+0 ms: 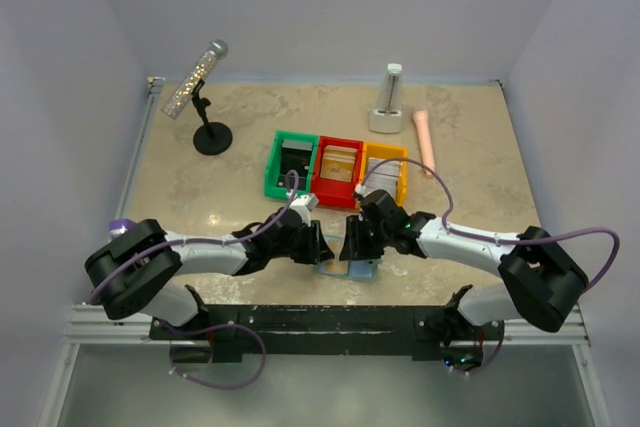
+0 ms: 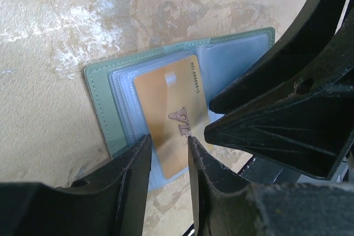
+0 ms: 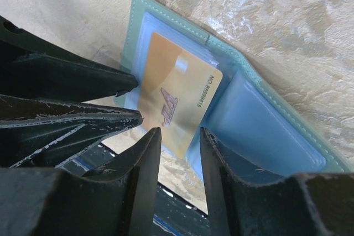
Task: Take the credit cards out of the card holder
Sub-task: Remove the credit card from the card holder.
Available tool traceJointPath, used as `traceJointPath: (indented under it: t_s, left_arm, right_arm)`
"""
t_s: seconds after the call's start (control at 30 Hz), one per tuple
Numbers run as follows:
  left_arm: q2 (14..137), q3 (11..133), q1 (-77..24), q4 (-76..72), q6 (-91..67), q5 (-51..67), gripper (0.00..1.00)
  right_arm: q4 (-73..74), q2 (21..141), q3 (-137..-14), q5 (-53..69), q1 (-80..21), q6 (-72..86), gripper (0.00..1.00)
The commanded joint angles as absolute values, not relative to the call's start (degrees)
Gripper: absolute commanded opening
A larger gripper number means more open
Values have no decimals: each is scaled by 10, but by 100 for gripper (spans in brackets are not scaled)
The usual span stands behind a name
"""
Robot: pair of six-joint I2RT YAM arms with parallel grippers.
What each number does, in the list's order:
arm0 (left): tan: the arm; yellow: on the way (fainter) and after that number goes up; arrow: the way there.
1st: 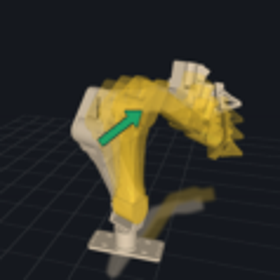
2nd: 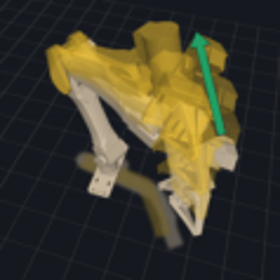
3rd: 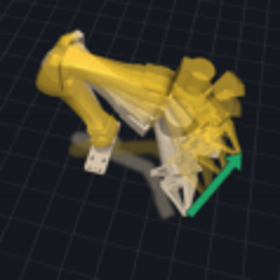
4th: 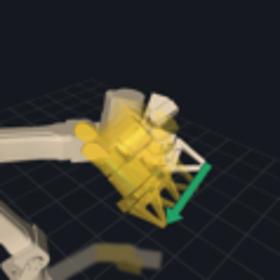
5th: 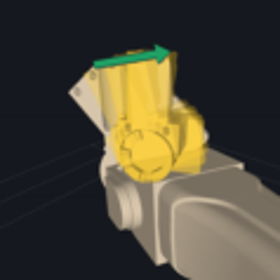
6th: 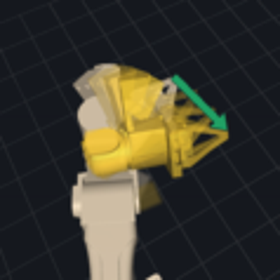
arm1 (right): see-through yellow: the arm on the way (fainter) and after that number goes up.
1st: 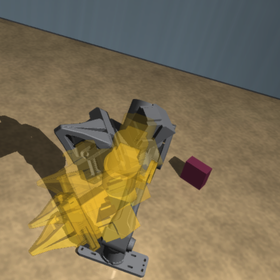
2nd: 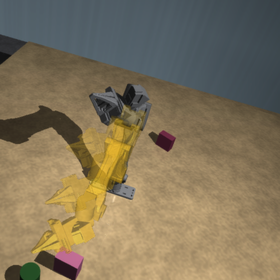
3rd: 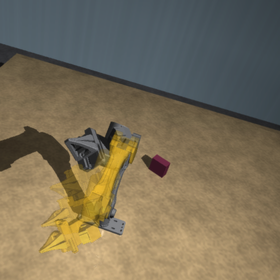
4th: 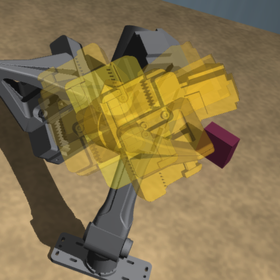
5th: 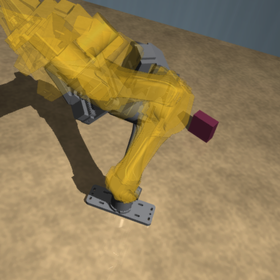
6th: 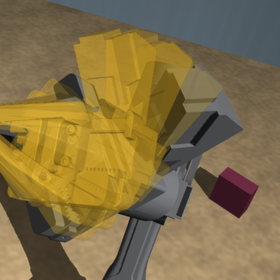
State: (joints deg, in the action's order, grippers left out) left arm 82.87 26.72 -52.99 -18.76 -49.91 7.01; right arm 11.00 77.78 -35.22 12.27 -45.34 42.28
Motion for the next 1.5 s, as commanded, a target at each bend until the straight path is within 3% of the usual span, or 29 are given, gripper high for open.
traceJointPath:
  t_s: [0.0, 0.6, 0.87, 1.2, 1.47]
  left_arm:
    - [844, 268, -528, -204, -501, 72, 37]
    - [849, 232, -528, -214, -525, 52, 29]
    - [772, 234, -528, -208, -515, 45, 38]
    - [802, 242, -529, -308, -528, 125, 37]
    - [833, 245, -529, -298, -530, 115, 34]
  right_arm:
    - [87, 777, -341, 100, -452, 442, 40]
    - [76, 758, -317, 92, -444, 463, 40]
    - [83, 760, -321, 96, -443, 454, 41]
    - [83, 761, -321, 98, -441, 453, 43]
    - [83, 757, -319, 99, -441, 453, 43]
